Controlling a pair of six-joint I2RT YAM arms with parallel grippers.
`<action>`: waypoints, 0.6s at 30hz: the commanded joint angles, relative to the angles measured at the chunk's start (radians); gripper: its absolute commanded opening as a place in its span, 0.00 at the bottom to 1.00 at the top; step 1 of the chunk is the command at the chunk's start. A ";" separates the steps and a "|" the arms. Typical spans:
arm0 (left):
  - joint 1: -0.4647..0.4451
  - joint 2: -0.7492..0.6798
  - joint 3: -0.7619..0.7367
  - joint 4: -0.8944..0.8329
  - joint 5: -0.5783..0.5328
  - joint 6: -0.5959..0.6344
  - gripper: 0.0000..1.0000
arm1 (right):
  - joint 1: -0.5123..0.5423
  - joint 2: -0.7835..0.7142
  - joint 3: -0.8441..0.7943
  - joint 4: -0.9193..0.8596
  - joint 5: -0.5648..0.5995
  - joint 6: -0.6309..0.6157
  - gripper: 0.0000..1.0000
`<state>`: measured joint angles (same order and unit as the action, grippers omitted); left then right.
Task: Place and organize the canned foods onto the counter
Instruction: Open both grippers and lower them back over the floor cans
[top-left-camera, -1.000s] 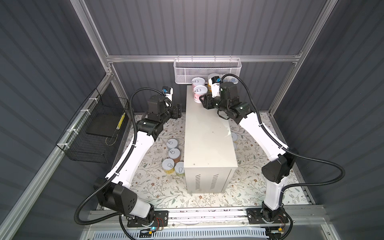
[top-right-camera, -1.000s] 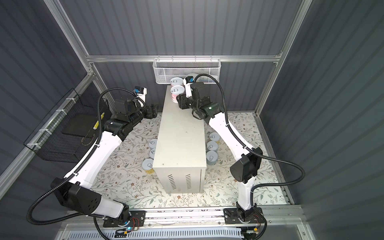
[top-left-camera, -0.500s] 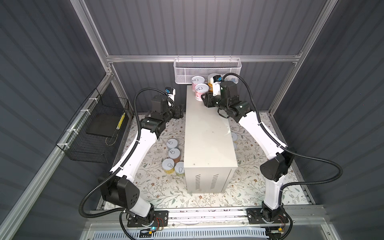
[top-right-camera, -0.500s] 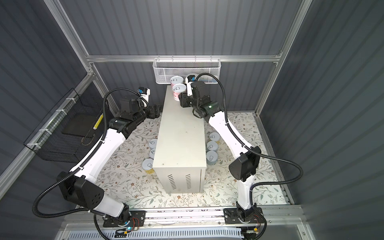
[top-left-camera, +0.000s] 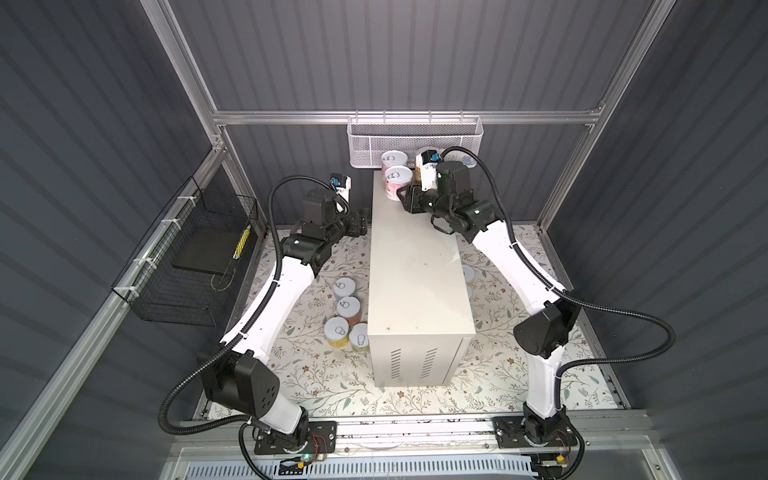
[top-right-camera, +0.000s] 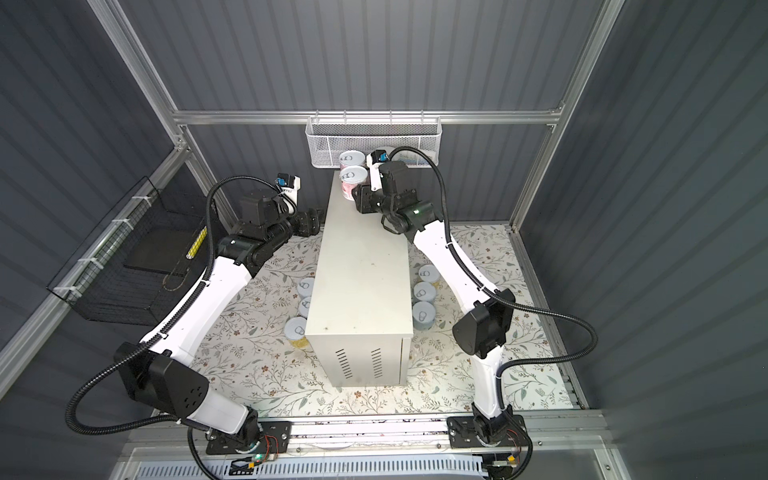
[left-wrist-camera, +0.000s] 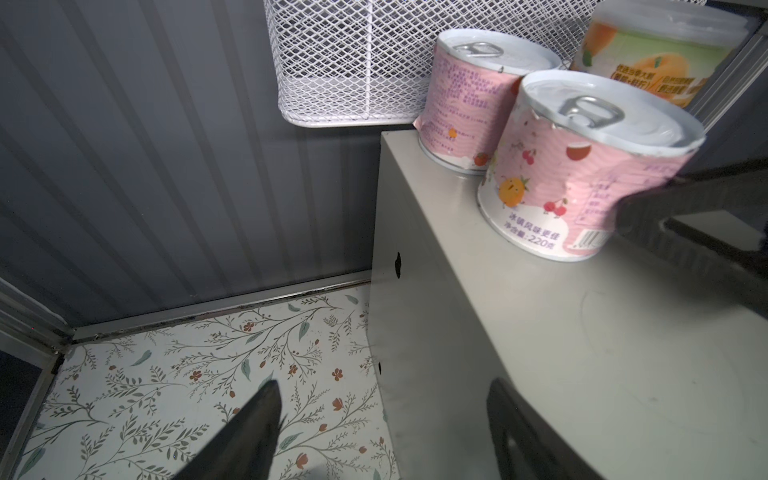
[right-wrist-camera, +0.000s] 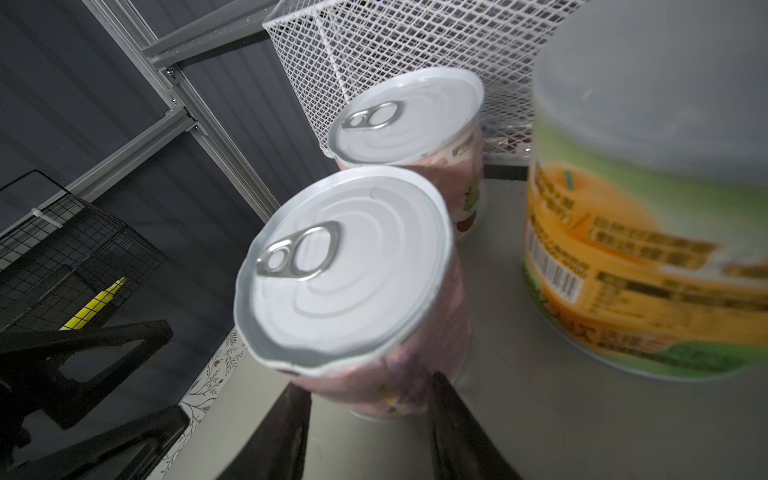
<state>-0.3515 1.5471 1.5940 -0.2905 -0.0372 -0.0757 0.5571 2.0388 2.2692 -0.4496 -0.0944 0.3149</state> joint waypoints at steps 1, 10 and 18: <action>0.008 0.008 0.023 0.022 0.005 -0.007 0.79 | 0.002 0.023 0.026 0.005 -0.037 0.021 0.47; 0.009 0.008 0.018 0.024 0.005 -0.011 0.79 | 0.017 0.037 0.037 0.016 -0.064 0.015 0.48; 0.009 0.003 0.014 -0.016 -0.029 -0.009 0.84 | 0.018 -0.023 0.027 -0.052 0.015 -0.020 0.52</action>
<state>-0.3511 1.5475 1.5940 -0.2920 -0.0437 -0.0761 0.5705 2.0499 2.2845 -0.4541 -0.1127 0.3252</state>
